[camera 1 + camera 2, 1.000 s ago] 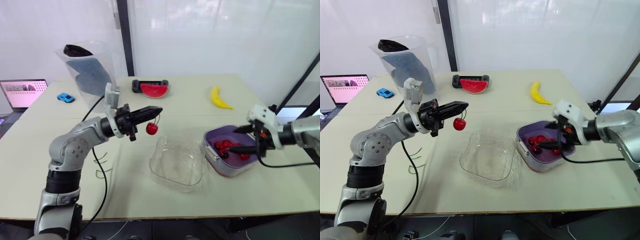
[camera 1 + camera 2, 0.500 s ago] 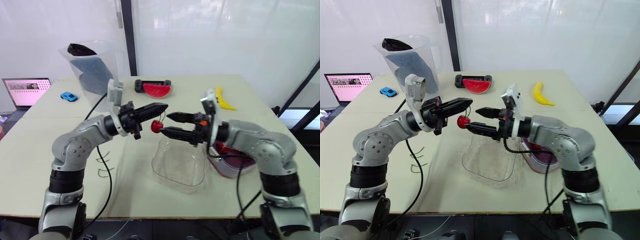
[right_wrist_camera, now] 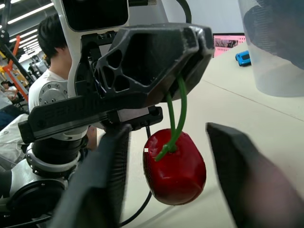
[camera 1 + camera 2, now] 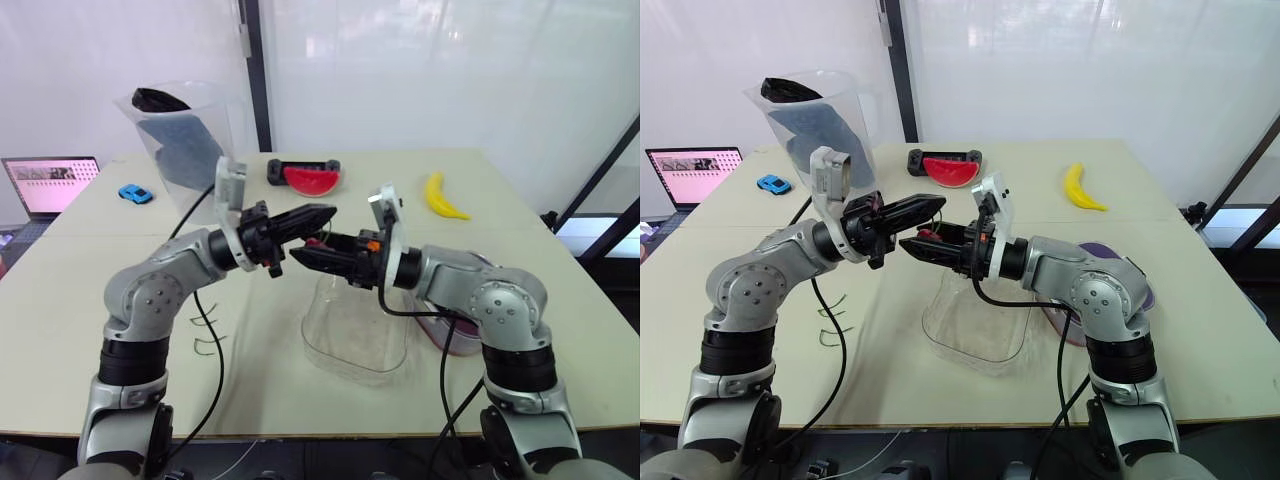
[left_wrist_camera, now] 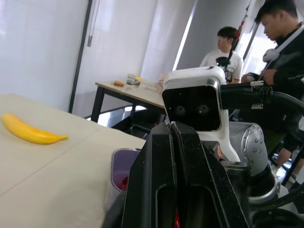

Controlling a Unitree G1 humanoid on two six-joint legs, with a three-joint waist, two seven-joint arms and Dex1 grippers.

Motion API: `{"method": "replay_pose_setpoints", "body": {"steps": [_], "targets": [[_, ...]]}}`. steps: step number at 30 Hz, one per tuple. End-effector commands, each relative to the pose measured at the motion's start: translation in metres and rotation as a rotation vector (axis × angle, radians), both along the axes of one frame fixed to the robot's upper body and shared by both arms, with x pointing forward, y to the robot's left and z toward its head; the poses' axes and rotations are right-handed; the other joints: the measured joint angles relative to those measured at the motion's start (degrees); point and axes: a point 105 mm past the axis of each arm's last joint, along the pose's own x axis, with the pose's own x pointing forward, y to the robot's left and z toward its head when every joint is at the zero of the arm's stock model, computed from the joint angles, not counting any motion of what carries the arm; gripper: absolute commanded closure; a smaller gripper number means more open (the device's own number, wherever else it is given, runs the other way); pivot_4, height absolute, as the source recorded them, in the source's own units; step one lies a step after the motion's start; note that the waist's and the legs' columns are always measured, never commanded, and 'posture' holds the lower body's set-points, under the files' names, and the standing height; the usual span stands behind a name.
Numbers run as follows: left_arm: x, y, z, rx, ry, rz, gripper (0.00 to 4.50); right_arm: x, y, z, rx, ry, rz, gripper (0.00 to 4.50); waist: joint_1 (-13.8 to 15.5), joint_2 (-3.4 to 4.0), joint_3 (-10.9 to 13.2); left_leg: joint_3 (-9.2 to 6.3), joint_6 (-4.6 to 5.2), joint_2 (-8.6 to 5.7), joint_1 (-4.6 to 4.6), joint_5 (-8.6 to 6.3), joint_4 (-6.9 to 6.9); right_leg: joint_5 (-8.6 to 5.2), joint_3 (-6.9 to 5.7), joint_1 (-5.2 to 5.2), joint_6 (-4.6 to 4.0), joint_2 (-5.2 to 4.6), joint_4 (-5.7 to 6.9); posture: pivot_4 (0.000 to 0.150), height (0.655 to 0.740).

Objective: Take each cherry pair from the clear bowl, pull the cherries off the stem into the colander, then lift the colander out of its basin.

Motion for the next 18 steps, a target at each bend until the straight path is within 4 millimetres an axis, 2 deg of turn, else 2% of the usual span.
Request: {"method": "replay_pose_setpoints", "body": {"steps": [1, 3, 4, 6, 8, 18], "targets": [[-0.0076, -0.0018, 0.0102, -0.009, -0.052, -0.014, 4.5, -0.0056, 0.0036, 0.0134, 0.03, -0.045, 0.021, 1.7, -0.3, 0.0, 0.0, 0.0, 0.0, 0.0, 0.0, 0.0, 0.0, 0.0, 0.0, 0.0, 0.0, 0.0, 0.0, 0.15, 0.74], [-0.0075, -0.002, 0.0102, -0.01, -0.052, -0.014, 4.5, -0.0055, 0.0039, 0.0132, 0.033, -0.04, 0.022, 1.7, -0.4, 0.0, 0.0, -0.01, 0.0, 0.0, 0.0, 0.0, 0.0, 0.0, -0.01, 0.01, 0.0, 0.0, 0.0, 0.15, 0.74], [-0.0074, -0.0021, 0.0102, -0.01, -0.052, -0.014, 4.5, -0.0054, 0.004, 0.013, 0.035, -0.037, 0.021, 1.93, -0.5, 0.0, 0.0, -0.01, 0.01, 0.0, 0.0, 0.0, 0.0, 0.0, 0.0, 0.01, 0.0, 0.0, 0.0, 0.15, 0.74], [-0.0071, -0.0021, 0.0101, -0.01, -0.052, -0.014, 4.5, -0.0049, 0.004, 0.0124, 0.034, -0.033, 0.018, 2.5, -0.7, 0.0, 0.0, -0.02, 0.01, 0.0, 0.0, -0.01, -0.01, 0.0, -0.01, 0.01, 0.0, 0.0, 0.0, 0.15, 0.74], [-0.0067, -0.0021, 0.01, -0.01, -0.052, -0.014, 4.5, -0.0046, 0.0041, 0.0112, 0.029, -0.032, 0.015, 3.47, -0.8, 0.0, 0.0, -0.02, 0.02, 0.0, 0.0, -0.01, -0.03, 0.0, -0.01, 0.0, 0.0, 0.0, 0.0, 0.15, 0.74], [-0.0061, -0.002, 0.0107, -0.009, -0.055, -0.015, 4.5, -0.0039, 0.0033, 0.0044, 0.001, -0.023, 0.005, 3.47, -0.8, 0.0, 0.0, -0.02, 0.1, 0.0, 0.0, -0.06, -0.03, 0.0, -0.01, -0.01, 0.0, 0.01, 0.01, 0.15, 0.74]]}}
